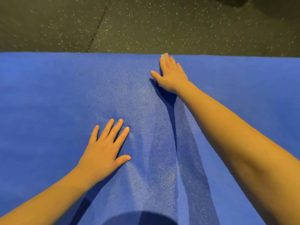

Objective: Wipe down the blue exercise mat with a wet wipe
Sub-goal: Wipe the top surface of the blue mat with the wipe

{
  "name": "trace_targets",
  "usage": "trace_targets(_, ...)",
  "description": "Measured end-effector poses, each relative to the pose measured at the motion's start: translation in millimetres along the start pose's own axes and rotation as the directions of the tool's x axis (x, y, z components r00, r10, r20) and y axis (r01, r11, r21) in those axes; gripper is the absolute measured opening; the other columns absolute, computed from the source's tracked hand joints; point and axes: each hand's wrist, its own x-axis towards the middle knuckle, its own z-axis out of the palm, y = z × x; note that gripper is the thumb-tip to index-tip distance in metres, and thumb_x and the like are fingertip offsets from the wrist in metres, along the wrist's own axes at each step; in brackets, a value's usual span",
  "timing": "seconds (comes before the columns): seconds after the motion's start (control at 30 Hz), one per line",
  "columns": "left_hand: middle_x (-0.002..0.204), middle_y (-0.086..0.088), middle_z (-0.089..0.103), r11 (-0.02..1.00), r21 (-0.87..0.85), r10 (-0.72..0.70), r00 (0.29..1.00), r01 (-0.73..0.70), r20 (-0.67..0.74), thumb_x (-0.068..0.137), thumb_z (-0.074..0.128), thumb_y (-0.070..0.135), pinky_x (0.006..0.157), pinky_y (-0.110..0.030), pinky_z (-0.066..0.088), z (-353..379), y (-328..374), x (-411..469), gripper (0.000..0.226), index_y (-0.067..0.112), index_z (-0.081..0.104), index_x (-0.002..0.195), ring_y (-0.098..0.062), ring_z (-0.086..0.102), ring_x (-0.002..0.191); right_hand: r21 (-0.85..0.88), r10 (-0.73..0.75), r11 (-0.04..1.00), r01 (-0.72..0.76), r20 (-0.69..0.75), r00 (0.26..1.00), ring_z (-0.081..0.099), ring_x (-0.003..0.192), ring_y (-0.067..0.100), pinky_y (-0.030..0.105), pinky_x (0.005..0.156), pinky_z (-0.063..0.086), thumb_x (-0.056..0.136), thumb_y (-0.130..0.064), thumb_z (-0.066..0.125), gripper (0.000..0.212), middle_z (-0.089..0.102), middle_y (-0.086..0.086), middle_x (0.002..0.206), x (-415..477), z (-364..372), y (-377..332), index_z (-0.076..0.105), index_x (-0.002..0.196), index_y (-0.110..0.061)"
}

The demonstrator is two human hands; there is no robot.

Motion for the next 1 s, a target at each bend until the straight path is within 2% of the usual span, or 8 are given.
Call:
trace_targets(0.1,0.152,-0.01,0.034,1.0,0.0,0.005,1.0,-0.005,0.008,0.091,0.013,0.069,0.101,-0.063,0.036,-2.8,0.2,0.0,0.08,0.015,0.039,0.144,-0.032,0.028,0.139,-0.081,-0.085,0.993,0.081,-0.054,0.995,0.011,0.146,0.026,0.046,0.116,0.012,0.099,-0.05,0.032,0.069,0.01,0.005,0.161,-1.1,-1.7,20.3,0.014,0.152,-0.01)
trace_targets(0.23,0.152,-0.011,0.036,1.0,0.001,0.004,1.0,-0.004,0.0,0.086,0.027,0.068,0.101,-0.063,0.037,-2.6,0.6,0.6,0.08,0.014,0.043,0.143,-0.033,0.029,0.139,0.022,0.208,0.978,-0.207,-0.119,0.971,0.015,0.144,0.025,0.046,0.116,0.015,0.1,-0.046,0.028,0.064,0.014,0.005,0.159,2.1,-9.6,41.9,0.017,0.15,-0.008)
trace_targets(0.4,0.15,-0.012,0.038,1.0,-0.002,0.013,1.0,-0.013,-0.014,0.084,0.028,0.068,0.099,-0.063,0.038,-3.5,0.9,0.3,0.081,0.013,0.046,0.141,-0.032,0.03,0.138,-0.071,-0.036,0.997,0.028,-0.12,0.992,0.011,0.146,0.027,0.043,0.118,0.013,0.099,-0.047,0.036,0.069,0.009,0.006,0.161,-22.9,4.4,38.7,0.016,0.152,-0.008)
trace_targets(0.57,0.15,-0.012,0.038,1.0,0.001,0.016,0.999,-0.016,-0.035,0.083,0.03,0.067,0.099,-0.064,0.038,-1.7,1.1,0.6,0.081,0.013,0.046,0.141,-0.033,0.03,0.138,0.051,0.167,0.986,-0.161,-0.163,0.972,0.009,0.147,0.028,0.042,0.118,0.012,0.1,-0.044,0.037,0.069,0.007,0.01,0.161,-35.5,0.5,54.4,0.013,0.152,-0.005)
trace_targets(0.7,0.151,-0.011,0.037,1.0,-0.002,0.006,1.0,-0.006,-0.025,0.091,0.01,0.07,0.1,-0.063,0.036,-0.6,0.7,1.1,0.082,0.014,0.041,0.142,-0.033,0.03,0.138,-0.005,-0.014,1.0,0.013,-0.128,0.992,0.006,0.148,0.026,0.042,0.119,0.009,0.099,-0.047,0.04,0.072,0.004,0.006,0.162,-65.1,18.2,50.2,0.012,0.154,-0.009)
trace_targets(0.8,0.15,-0.012,0.038,1.0,0.0,-0.012,1.0,0.012,-0.01,0.091,0.006,0.07,0.099,-0.063,0.037,0.7,0.5,1.9,0.085,0.013,0.043,0.142,-0.033,0.03,0.138,0.005,0.109,0.994,-0.111,-0.216,0.97,0.017,0.145,0.028,0.043,0.116,0.018,0.099,-0.042,0.04,0.062,0.014,0.008,0.16,-75.5,14.0,74.6,0.025,0.149,-0.007)
trace_targets(0.87,0.15,-0.012,0.039,1.0,0.002,-0.011,1.0,0.011,-0.012,0.091,0.008,0.07,0.098,-0.063,0.037,0.6,0.6,1.8,0.085,0.013,0.044,0.141,-0.033,0.03,0.137,0.082,0.2,0.979,-0.187,-0.203,0.959,0.013,0.146,0.028,0.043,0.117,0.014,0.1,-0.042,0.04,0.065,0.011,0.009,0.161,-84.3,16.4,68.8,0.021,0.15,-0.006)
trace_targets(1.0,0.147,-0.014,0.043,1.0,0.002,-0.005,1.0,0.005,0.003,0.082,0.029,0.068,0.095,-0.064,0.04,-3.2,1.8,3.1,0.083,0.01,0.049,0.139,-0.033,0.03,0.135,0.033,0.032,0.999,-0.028,-0.139,0.99,0.004,0.148,0.024,0.04,0.12,0.006,0.099,-0.045,0.042,0.072,0.004,0.004,0.162,-119.9,36.8,57.4,0.012,0.154,-0.009)
